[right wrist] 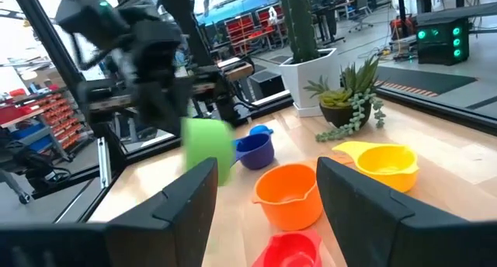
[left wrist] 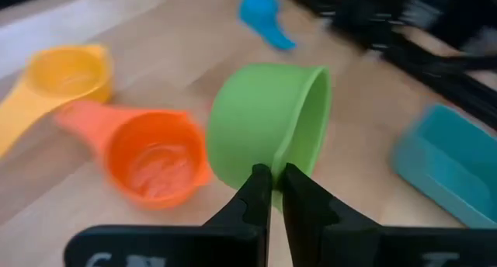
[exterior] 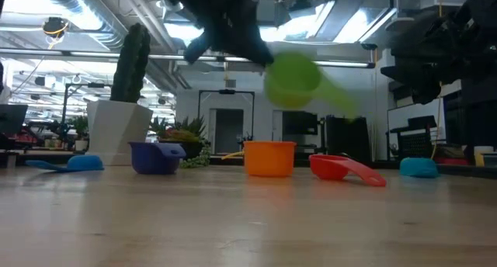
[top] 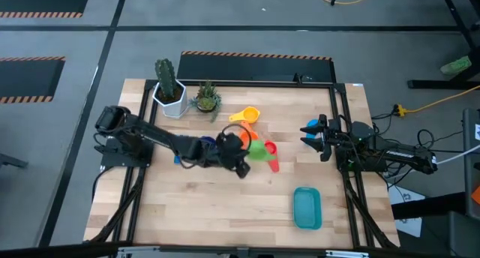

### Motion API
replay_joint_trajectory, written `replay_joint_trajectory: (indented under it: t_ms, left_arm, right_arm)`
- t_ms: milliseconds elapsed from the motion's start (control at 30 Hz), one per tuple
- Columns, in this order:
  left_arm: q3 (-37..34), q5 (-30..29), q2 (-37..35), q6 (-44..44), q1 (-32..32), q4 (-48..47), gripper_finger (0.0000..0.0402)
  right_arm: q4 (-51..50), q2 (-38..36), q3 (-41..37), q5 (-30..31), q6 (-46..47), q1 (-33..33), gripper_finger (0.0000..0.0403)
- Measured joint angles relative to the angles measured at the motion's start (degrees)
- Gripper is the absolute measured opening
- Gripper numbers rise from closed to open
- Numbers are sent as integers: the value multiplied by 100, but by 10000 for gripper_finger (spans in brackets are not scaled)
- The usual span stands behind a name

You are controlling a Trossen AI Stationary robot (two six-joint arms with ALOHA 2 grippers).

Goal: Nest measuring cups in basket
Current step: Stack the green measuring cup on top of the orange measuring cup

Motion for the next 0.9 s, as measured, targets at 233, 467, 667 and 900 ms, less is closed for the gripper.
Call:
replay_joint_trajectory:
  t_ms: [233, 467, 667, 900]
  left_arm:
    - [-2, 888, 22, -693, 769, -326, 15]
    - [-2, 1635, 22, -1052, 1325, -371, 15]
    - [-2, 2170, 22, -1446, 1607, -788, 15]
    - [-2, 2186, 22, -1424, 1707, -898, 16]
  right_arm:
    - [0, 0, 0, 1, -1, 0, 225]
    - [0, 0, 0, -1, -1, 0, 225]
    - [-2, 0, 0, 1, -1, 0, 225]
    - [-2, 0, 0, 1, -1, 0, 225]
